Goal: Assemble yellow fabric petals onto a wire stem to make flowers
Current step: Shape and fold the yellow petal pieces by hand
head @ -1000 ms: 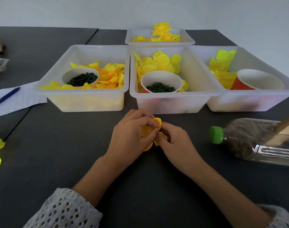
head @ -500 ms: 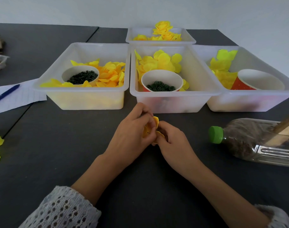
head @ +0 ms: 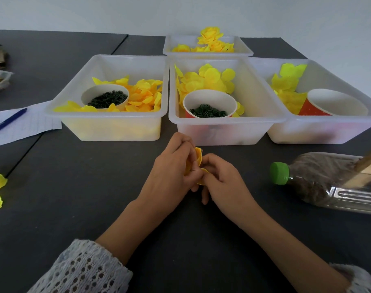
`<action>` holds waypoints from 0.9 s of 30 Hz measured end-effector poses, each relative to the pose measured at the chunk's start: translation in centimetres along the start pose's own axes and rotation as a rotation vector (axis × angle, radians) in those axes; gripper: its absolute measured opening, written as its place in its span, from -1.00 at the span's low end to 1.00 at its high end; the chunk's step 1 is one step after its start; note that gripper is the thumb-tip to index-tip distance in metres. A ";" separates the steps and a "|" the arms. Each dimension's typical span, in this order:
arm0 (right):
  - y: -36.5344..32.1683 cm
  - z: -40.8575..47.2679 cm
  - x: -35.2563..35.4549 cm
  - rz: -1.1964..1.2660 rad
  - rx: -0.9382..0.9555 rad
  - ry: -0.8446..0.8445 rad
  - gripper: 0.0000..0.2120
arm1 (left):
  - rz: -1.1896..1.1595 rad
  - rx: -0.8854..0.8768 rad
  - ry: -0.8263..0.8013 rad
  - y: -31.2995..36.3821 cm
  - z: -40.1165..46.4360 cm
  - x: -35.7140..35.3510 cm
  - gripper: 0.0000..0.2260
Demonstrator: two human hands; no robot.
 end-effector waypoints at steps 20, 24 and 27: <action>-0.2 0.3 0.8 -0.003 -0.026 0.056 -0.85 | 0.102 -0.064 -0.172 1.0 0.4 -0.6 -0.88; 0.0 0.6 0.8 0.038 -0.090 0.101 -0.83 | 0.517 -0.138 -0.179 1.7 0.7 -0.6 -0.80; 0.1 0.7 0.7 0.034 -0.113 0.122 -0.84 | 0.570 -0.095 -0.214 1.8 0.6 -0.6 -0.74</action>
Point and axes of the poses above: each hand's wrist, its own z-axis towards the middle knuckle, its own x-axis out of the back of the hand, y = z × x, the point moved 5 cm from there along z, towards the middle knuckle, and after that the axes turned 14 degrees about -x, right-handed, at the moved point
